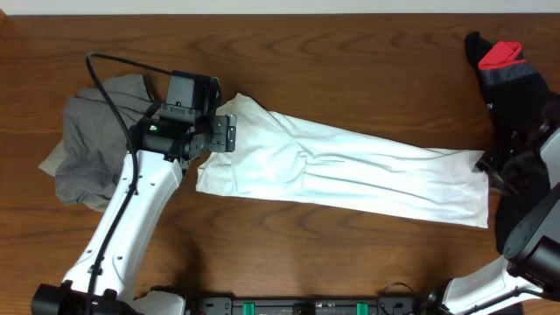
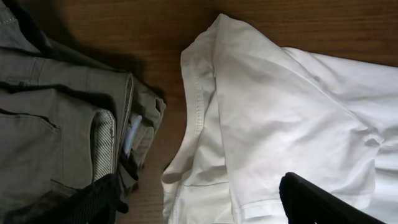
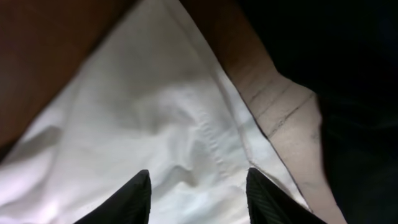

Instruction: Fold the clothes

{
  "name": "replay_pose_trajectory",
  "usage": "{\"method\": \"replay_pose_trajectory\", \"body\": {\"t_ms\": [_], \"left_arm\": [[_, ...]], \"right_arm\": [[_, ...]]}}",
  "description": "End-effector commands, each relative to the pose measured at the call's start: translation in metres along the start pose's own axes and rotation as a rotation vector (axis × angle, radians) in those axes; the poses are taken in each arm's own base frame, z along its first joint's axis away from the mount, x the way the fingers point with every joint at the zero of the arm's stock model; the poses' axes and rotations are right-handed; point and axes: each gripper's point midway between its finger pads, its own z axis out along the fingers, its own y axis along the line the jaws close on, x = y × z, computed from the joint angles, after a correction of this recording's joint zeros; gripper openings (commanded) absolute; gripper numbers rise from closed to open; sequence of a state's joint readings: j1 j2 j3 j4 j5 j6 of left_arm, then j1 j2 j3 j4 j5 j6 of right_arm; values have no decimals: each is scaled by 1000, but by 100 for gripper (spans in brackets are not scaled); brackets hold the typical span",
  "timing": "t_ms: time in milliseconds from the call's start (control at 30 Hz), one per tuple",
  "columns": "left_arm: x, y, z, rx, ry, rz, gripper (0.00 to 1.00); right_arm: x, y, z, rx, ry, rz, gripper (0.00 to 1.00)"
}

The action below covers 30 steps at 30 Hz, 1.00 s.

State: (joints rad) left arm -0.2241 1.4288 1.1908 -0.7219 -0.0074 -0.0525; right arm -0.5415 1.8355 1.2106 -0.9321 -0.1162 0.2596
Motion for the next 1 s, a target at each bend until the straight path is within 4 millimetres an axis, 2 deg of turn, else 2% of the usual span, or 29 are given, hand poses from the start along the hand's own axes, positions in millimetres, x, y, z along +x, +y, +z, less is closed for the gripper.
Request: {"method": "replay_pose_trajectory", "body": {"t_ms": [0, 133, 267, 300, 400, 500, 633, 733, 800, 967], "left_arm": [[-5, 2, -3, -4, -15, -14, 84], [-6, 2, -3, -4, -16, -14, 84], [-6, 2, -3, -4, -16, -14, 84], [-6, 2, -3, -4, -16, -14, 84], [-5, 2, -3, -4, -15, -14, 84], [-6, 2, -3, -4, -16, -14, 84], [-6, 2, -3, -4, -16, -14, 84], [-6, 2, -3, -4, -16, -14, 84], [-6, 2, -3, -4, -16, -14, 84], [-6, 2, -3, -4, -16, -14, 84]], "right_arm": [[9, -16, 14, 37, 17, 40, 48], [17, -20, 28, 40, 17, 73, 47], [18, -22, 33, 38, 10, 90, 43], [17, -22, 33, 38, 8, 102, 40], [13, -16, 33, 1, -5, 111, 18], [7, -8, 30, -49, -13, 113, 11], [0, -4, 18, -82, -14, 124, 10], [-5, -6, 8, -80, -11, 114, 25], [-7, -5, 3, -81, -15, 95, 27], [-9, -4, 1, -85, -18, 92, 13]]}}
